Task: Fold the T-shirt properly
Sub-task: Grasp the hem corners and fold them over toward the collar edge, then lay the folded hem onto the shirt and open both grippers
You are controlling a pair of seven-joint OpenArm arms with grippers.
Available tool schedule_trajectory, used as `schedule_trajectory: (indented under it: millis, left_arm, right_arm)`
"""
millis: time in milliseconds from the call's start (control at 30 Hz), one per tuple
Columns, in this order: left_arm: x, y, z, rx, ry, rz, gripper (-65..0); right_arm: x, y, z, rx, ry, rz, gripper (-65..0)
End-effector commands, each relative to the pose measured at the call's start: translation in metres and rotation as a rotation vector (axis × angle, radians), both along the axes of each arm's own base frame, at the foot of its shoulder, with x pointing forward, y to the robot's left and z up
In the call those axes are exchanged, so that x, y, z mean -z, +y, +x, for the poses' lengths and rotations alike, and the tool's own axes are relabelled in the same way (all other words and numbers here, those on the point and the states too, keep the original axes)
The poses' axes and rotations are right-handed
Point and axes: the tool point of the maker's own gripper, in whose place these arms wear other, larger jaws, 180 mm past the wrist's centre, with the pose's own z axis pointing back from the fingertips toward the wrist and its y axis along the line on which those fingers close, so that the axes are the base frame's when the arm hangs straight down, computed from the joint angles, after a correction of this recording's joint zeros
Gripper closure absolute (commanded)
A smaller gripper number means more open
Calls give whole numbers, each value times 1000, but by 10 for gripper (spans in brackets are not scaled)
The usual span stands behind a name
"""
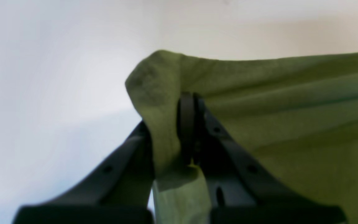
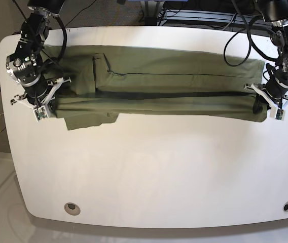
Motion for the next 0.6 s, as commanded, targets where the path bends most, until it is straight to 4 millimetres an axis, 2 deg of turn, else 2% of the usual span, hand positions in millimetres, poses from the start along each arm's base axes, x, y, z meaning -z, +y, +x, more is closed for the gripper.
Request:
schedule_trajectory:
  millis: [0,100,200,567]
  left_arm:
    - [-16,5,2,4,-44,27,0]
    - [-13,4,-5,10,-17,40,0]
    - [-12,11,-12,-6,12,56,0]
    - [-3,25,-36,-35,92,91,0]
  right_arm:
    - [-6,-5,-4,4,-15,-22,0]
    - [1,-5,-12,5,9,-23,0]
    - [8,-6,-22,8,36,-23,0]
    - [23,-21,-50,54,98,-30,0]
